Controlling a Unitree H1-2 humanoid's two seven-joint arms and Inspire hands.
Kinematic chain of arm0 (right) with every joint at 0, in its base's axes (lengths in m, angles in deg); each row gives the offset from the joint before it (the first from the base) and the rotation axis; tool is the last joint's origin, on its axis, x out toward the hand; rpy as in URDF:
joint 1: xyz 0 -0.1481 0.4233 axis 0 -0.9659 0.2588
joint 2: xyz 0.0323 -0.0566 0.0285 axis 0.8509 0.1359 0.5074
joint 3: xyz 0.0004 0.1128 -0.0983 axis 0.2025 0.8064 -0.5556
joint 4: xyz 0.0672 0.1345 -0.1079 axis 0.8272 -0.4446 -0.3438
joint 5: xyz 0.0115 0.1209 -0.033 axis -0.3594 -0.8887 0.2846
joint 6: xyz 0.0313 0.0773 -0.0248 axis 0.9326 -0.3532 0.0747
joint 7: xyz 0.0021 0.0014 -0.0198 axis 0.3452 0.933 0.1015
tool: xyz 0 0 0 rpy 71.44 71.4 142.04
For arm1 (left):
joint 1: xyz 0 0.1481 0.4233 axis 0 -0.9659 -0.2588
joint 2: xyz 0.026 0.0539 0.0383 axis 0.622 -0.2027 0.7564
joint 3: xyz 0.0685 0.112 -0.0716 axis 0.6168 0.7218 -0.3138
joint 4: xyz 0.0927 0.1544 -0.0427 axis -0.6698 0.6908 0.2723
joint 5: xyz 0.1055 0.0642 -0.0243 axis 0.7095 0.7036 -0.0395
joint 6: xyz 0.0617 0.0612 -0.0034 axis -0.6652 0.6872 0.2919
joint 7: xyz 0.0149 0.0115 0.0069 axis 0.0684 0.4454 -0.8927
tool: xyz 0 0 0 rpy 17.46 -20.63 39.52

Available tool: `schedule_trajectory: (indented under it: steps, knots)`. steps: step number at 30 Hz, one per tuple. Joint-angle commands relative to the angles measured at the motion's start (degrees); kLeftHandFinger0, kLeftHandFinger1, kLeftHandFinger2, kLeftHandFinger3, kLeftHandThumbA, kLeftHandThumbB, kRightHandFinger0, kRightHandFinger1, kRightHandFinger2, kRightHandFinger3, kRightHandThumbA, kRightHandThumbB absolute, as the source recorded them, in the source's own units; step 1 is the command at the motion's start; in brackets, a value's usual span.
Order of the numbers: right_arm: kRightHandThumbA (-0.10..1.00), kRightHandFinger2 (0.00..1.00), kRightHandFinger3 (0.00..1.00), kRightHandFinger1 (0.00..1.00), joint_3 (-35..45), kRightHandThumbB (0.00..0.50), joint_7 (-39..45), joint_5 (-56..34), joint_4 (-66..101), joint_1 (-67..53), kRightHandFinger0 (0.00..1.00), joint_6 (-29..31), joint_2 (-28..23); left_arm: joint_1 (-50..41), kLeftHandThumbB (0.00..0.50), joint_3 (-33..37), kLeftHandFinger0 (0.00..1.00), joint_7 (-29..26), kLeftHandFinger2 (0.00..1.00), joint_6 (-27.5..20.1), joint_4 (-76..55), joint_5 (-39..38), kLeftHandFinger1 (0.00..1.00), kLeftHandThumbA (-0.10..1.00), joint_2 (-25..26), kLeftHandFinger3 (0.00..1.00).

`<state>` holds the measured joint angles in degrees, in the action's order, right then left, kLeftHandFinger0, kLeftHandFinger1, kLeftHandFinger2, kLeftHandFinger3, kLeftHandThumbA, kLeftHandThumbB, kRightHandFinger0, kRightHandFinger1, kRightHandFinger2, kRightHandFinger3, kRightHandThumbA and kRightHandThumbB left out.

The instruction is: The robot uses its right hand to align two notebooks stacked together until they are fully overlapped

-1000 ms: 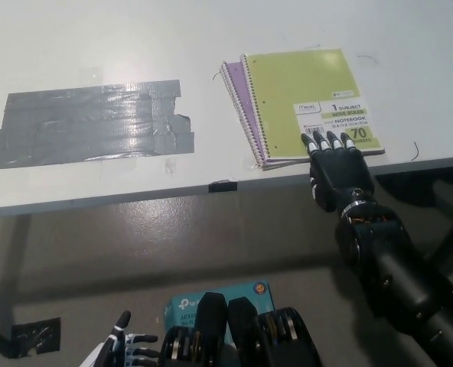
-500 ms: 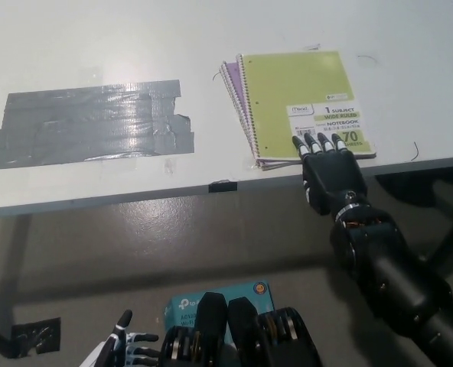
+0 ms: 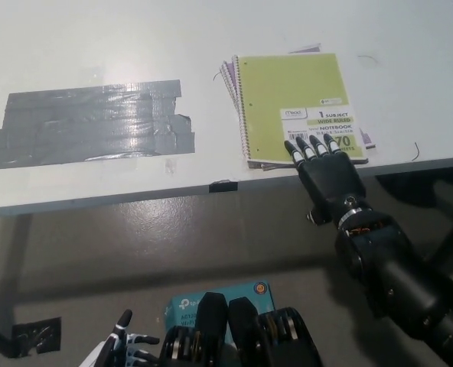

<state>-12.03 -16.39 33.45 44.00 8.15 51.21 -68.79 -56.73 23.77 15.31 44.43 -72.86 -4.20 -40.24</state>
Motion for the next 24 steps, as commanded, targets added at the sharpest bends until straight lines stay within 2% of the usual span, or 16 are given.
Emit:
schedule_trajectory:
  steps: [1,6,9,11,18,22,24]
  knots:
    - [1.00,1.00,1.00,1.00,-0.62,0.247,2.70,-1.17,-0.58,-1.35,1.00,4.46,-2.03,0.20,0.500,-0.17,0.06,0.16,0.44,-0.36,-0.99,-0.41,0.53,1.00,-0.01,0.62]
    - [1.00,1.00,1.00,1.00,-0.11,0.266,3.88,-1.05,0.51,-2.40,1.00,5.00,-4.32,-0.38,0.500,0.57,0.06,0.54,0.50,-0.88,-0.93,0.23,0.54,1.00,0.58,0.65]
    - [1.00,1.00,1.00,1.00,0.10,0.279,3.25,-0.81,1.10,-3.02,1.00,5.66,-5.58,-0.60,0.500,1.01,0.05,0.34,0.48,-1.39,-0.65,0.90,0.53,1.00,0.77,0.63]
    - [1.00,1.00,1.00,1.00,0.23,0.291,3.59,-0.71,1.09,-2.95,1.00,5.65,-5.79,-0.77,0.500,0.85,0.05,0.29,0.48,0.02,-1.51,0.49,0.53,1.00,0.68,0.64]
    - [1.00,1.00,1.00,1.00,-0.27,0.286,4.06,0.69,1.38,-2.74,1.00,5.54,-6.00,-0.77,0.500,0.93,0.07,0.61,0.48,-0.50,-0.99,-0.04,0.56,1.00,0.49,0.62]
    - [1.00,1.00,1.00,1.00,-0.57,0.291,2.85,1.41,0.62,-2.53,1.00,6.19,-5.78,-0.76,0.500,1.51,0.06,0.45,0.45,-0.70,-1.08,0.68,0.52,1.00,0.79,0.61]
    - [1.00,1.00,1.00,1.00,-0.86,0.289,3.00,1.96,0.77,-2.35,1.00,6.36,-6.08,-0.68,0.500,1.67,0.07,0.50,0.49,-0.73,-0.90,0.53,0.55,1.00,0.67,0.62]
